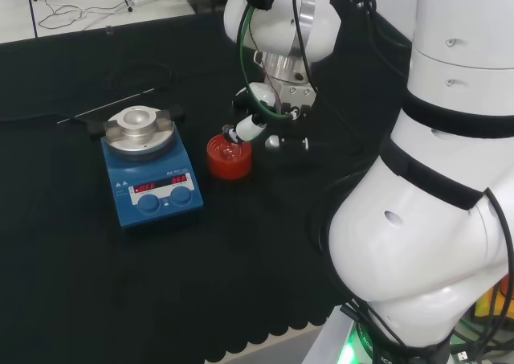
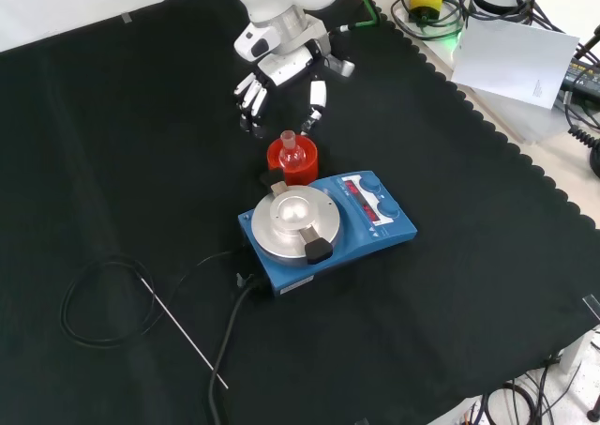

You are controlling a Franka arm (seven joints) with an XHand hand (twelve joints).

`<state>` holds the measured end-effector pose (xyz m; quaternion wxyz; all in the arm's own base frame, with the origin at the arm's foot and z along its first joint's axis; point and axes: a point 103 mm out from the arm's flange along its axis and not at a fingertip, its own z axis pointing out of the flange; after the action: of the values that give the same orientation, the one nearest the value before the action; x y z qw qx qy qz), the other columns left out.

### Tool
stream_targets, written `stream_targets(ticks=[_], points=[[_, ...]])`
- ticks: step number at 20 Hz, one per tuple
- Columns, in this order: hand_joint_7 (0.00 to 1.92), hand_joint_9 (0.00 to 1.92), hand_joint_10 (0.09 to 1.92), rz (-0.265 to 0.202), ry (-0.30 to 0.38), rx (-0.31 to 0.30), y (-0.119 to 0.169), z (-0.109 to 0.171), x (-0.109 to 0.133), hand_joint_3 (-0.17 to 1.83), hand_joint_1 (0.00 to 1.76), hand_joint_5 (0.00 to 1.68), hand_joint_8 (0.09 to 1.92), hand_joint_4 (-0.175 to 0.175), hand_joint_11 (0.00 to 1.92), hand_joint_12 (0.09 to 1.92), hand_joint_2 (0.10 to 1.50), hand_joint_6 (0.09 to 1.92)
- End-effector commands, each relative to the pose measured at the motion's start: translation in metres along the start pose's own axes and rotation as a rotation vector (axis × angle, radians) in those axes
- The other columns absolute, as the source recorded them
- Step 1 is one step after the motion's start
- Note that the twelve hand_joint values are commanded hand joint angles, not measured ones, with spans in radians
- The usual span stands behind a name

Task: Pick up the round-bottom flask.

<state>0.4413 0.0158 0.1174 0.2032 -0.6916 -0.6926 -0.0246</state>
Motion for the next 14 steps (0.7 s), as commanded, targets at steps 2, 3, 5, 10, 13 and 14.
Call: stream_targets(ticks=[2,3,5,10,13,14], points=[[0.35,0.52,0.70,-0.008,-0.008,-0.003,0.006,0.005,-0.001,0.62,0.92,0.58,0.75,-0.040,0.16,1.41,0.62,0.63],[0.35,0.52,0.70,-0.008,-0.011,0.001,0.006,0.005,0.000,0.63,0.92,0.58,0.75,-0.040,0.16,1.41,0.62,0.63],[0.35,0.52,0.70,-0.009,-0.020,0.006,0.009,0.007,0.005,0.63,0.92,0.59,0.75,-0.039,0.16,1.41,0.62,0.64],[0.35,0.52,0.71,-0.009,-0.018,0.006,0.014,0.016,0.011,0.63,0.93,0.60,0.75,-0.039,0.16,1.41,0.62,0.65],[0.35,0.52,0.71,-0.010,-0.005,0.006,0.013,0.012,0.002,0.63,0.93,0.61,0.75,-0.040,0.15,1.40,0.62,0.66],[0.35,0.52,0.71,-0.009,-0.011,0.006,0.013,0.012,0.002,0.63,0.93,0.62,0.75,-0.041,0.15,1.40,0.62,0.66]])
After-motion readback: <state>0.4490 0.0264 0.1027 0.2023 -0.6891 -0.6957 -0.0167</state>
